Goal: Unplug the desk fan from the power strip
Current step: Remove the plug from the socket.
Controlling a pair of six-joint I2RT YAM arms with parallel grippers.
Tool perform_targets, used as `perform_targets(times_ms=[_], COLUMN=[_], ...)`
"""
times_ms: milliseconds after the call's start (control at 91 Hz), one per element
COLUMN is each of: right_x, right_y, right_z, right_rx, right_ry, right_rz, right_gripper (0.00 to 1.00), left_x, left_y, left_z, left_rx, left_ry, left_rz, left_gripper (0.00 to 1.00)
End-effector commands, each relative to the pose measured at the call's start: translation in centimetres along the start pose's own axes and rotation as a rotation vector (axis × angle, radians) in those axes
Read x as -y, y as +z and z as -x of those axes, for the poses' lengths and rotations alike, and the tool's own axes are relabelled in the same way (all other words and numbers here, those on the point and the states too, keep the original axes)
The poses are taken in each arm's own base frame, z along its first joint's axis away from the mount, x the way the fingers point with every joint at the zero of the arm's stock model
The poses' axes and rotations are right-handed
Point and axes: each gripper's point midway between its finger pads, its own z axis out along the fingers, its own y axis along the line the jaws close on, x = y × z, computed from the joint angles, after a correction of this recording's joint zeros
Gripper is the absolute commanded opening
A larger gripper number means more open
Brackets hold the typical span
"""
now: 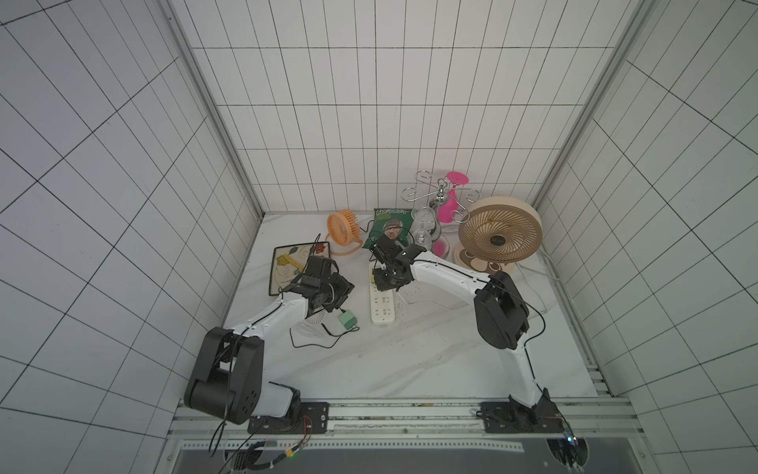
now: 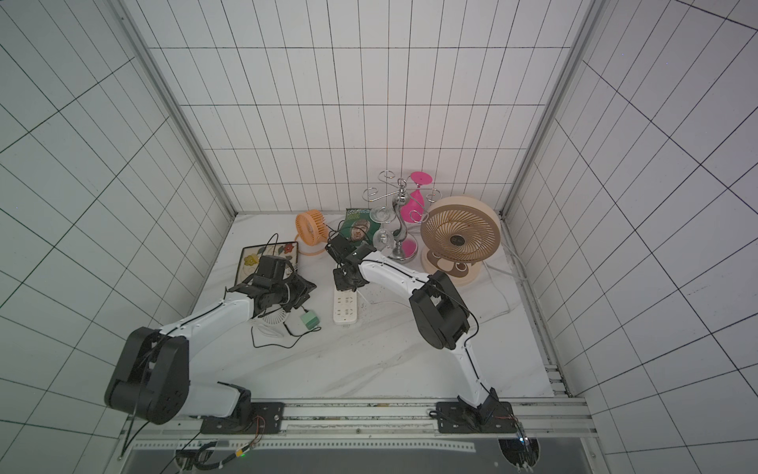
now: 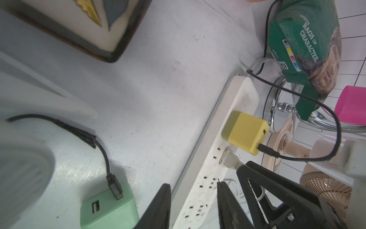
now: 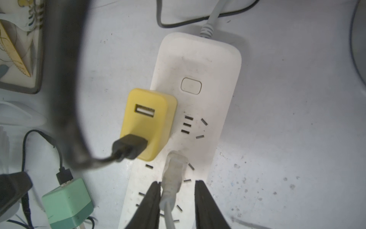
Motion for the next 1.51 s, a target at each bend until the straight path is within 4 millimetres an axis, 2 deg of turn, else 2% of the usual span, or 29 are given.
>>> perform_targets(times_ms=[0, 220, 374, 649, 825, 990, 1231, 1495], right_x=[-0.6, -0.8, -0.8, -1.2, -1.5, -1.8, -2.1, -2.8], right_y=[0.2, -0.3, -1.1, -2.4, -2.9, -3.1, -2.9, -2.9], right_z=[-0.3, -0.7, -1.5, -3.5, -4.6, -4.9, -5.6, -6.1], right_rx=[-0.018, -0.021, -0.025, -0.045, -0.049, -0.045, -0.059, -0.031], right_ry=[-0.004, -0.013, -0.034, -0.083, -0.128, -0.161, -0.202, -0.297], right_rz=[0.009, 0.017, 0.018, 0.031, 0.029, 0.062, 0.082, 0.084], right_gripper=[0.25, 0.06, 0.00, 0.00, 0.00, 0.00, 0.00, 0.00], left_x=[0.3, 1.8, 3.1, 2.2, 2.5, 1.4, -0.1, -0.7], left_y=[-0.3, 0.6, 1.1, 3.0, 4.0, 4.9, 5.7, 6.7], left_z=[-0.1, -1.3, -2.8, -4.4, -5.8, -7.3, -7.6, -7.9], left_rx=[0.001, -0.051, -0.077, -0.167, -0.235, -0.304, -0.317, -0.354], left_ry=[0.005, 0.043, 0.072, 0.085, 0.137, 0.169, 0.167, 0.168], left_rz=[-0.012, -0.053, -0.090, -0.084, -0.114, -0.113, -0.053, -0.034], left_gripper=[0.41, 0.41, 0.42, 0.41, 0.41, 0.38, 0.33, 0.30])
